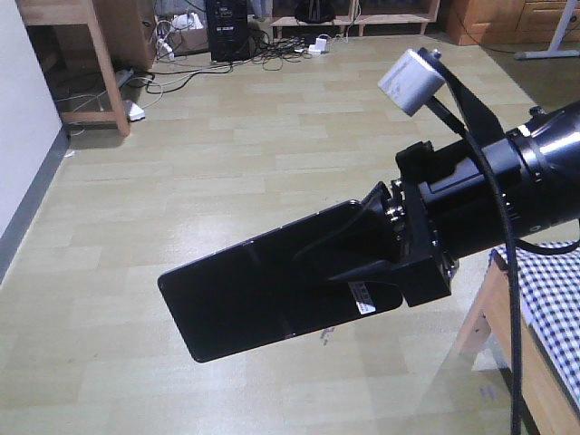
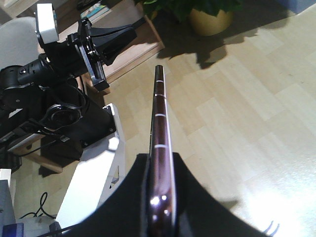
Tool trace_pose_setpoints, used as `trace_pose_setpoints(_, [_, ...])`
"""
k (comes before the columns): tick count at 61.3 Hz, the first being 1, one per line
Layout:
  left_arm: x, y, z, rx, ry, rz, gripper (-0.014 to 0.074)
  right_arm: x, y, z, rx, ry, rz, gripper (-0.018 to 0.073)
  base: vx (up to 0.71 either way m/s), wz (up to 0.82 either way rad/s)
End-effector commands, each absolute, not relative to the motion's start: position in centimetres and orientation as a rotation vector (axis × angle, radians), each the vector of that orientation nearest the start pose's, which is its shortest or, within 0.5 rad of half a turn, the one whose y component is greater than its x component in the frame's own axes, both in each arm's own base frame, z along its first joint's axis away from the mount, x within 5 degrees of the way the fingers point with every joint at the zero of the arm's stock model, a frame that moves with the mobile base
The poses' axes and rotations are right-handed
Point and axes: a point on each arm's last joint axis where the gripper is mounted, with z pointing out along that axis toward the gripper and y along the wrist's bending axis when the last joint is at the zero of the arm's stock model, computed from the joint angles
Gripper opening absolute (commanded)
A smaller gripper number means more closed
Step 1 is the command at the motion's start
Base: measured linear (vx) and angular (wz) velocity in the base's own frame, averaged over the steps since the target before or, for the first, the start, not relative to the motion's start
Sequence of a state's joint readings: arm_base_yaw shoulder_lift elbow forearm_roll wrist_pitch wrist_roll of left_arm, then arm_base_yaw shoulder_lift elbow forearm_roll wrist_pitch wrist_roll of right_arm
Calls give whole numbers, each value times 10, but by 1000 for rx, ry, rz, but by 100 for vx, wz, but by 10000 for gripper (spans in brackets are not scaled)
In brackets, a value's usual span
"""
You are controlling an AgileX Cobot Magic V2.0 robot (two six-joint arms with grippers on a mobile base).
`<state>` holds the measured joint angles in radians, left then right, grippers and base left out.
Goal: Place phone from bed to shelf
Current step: 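Drive the base away from the bed holding the phone in the right gripper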
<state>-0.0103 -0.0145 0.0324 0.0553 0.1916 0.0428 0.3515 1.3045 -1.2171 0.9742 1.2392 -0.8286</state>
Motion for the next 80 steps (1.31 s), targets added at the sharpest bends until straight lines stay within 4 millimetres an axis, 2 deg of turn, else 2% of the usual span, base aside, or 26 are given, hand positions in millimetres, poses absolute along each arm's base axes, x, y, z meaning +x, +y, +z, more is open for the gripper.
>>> trace_pose_setpoints(1, [55, 0, 201, 76, 1583, 65, 1, 191, 151, 398, -1162, 2003, 1214, -1, 34, -6])
trace_pose_setpoints(51, [55, 0, 201, 76, 1583, 65, 1, 191, 151, 398, -1163, 2003, 1213, -1, 38, 4])
trace_pose_setpoints(80, [55, 0, 201, 76, 1583, 65, 1, 191, 151, 398, -1161, 2003, 1214, -1, 36, -14])
